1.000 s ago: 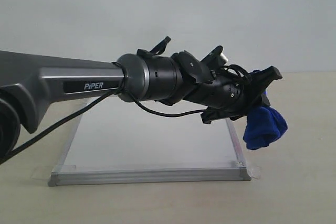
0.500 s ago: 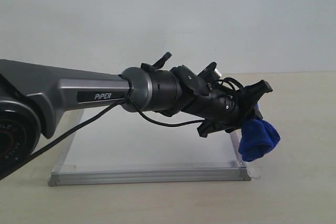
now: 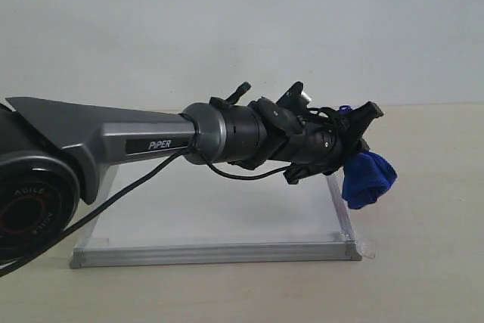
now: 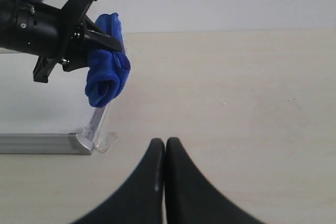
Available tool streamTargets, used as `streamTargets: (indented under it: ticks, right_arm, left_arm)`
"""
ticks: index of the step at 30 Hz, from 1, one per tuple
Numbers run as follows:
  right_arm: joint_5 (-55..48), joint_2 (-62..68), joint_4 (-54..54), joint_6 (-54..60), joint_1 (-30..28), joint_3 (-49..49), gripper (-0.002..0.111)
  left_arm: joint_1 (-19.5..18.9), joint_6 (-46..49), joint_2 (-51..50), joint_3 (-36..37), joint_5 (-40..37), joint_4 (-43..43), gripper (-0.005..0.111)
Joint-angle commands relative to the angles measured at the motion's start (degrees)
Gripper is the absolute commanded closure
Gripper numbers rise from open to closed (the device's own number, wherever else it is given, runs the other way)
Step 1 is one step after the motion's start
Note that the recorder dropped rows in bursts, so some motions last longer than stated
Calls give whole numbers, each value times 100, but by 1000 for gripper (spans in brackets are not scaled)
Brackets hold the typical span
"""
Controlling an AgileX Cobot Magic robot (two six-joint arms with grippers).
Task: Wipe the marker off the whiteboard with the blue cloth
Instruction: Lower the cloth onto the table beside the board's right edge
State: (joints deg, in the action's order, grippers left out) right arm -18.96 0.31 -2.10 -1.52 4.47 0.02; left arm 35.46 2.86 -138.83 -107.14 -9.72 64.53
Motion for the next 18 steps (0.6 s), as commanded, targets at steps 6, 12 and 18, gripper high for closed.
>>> streamTargets:
  ticks: [6,12,18]
  right_arm:
    - [31,-31,14,23,3,-2,109]
    - [31,-31,14,23,3,-2,109]
    - [31,-31,14,23,3,-2,109]
  left_arm:
    - [-404,-286,-973,-1526,-1216,-9,103]
    - [-404,-348,-1058,-1653,-1559,-465,103]
    - [-422,-800,-1058,-1653,-1821,-630,103]
